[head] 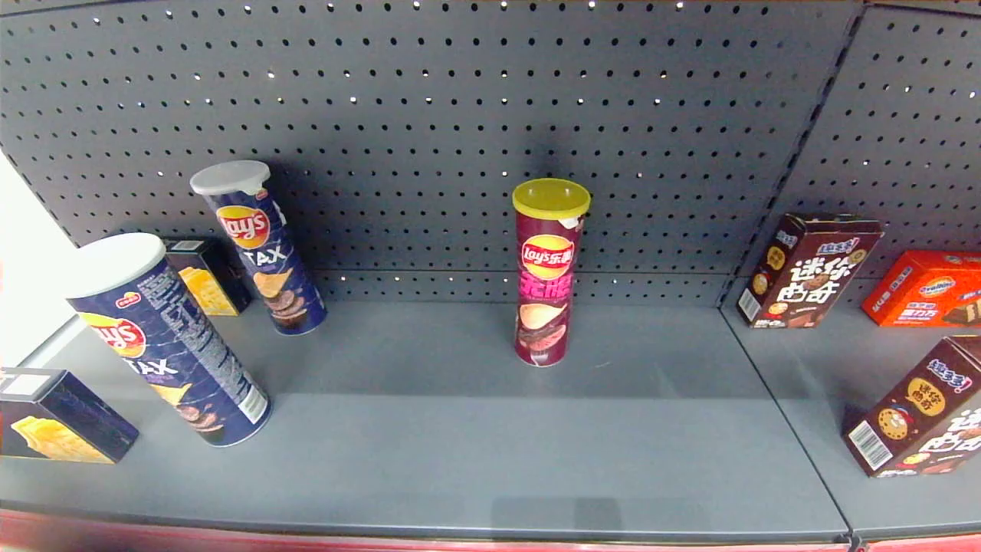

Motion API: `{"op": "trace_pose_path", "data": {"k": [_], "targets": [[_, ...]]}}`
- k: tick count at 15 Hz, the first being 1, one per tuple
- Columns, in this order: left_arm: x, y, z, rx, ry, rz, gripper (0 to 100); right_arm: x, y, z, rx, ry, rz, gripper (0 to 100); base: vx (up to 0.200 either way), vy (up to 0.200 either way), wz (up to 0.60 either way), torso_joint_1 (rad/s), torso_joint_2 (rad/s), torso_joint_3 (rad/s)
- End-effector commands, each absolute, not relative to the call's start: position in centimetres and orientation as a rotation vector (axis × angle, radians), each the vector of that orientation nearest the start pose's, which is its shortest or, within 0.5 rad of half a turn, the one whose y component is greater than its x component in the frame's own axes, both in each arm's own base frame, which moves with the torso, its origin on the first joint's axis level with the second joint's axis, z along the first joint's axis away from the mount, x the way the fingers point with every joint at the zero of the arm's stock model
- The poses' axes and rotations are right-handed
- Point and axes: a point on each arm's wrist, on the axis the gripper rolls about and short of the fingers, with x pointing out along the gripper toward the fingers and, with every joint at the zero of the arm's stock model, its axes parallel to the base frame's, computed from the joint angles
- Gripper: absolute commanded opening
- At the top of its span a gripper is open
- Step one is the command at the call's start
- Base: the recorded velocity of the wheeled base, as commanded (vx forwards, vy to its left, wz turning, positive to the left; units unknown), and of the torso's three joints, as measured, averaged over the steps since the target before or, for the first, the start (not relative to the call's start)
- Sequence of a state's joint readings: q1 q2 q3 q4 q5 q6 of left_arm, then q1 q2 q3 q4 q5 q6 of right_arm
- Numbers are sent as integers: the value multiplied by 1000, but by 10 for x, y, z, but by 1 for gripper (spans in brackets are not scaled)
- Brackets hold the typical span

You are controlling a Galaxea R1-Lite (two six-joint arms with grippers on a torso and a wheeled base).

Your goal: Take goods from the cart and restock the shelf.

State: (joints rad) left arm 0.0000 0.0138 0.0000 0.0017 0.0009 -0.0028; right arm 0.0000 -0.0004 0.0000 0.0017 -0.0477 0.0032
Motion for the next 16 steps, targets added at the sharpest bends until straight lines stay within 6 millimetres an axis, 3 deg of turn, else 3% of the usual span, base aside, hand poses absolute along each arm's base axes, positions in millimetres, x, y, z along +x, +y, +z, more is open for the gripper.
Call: {"op": "trace_pose_path", "data": {"k": [1,9,16], "targets": [[-22,0,76,-3,15,2,100,-23,-1,75,3,1,-48,100,0,0,0,0,0,0],[-22,0,76,-3,15,0,100,-23,-1,75,3,1,-49,100,0,0,0,0,0,0],[-22,0,76,-3,15,2,100,-23,-1,75,3,1,-49,100,0,0,600,4,4,3]]}}
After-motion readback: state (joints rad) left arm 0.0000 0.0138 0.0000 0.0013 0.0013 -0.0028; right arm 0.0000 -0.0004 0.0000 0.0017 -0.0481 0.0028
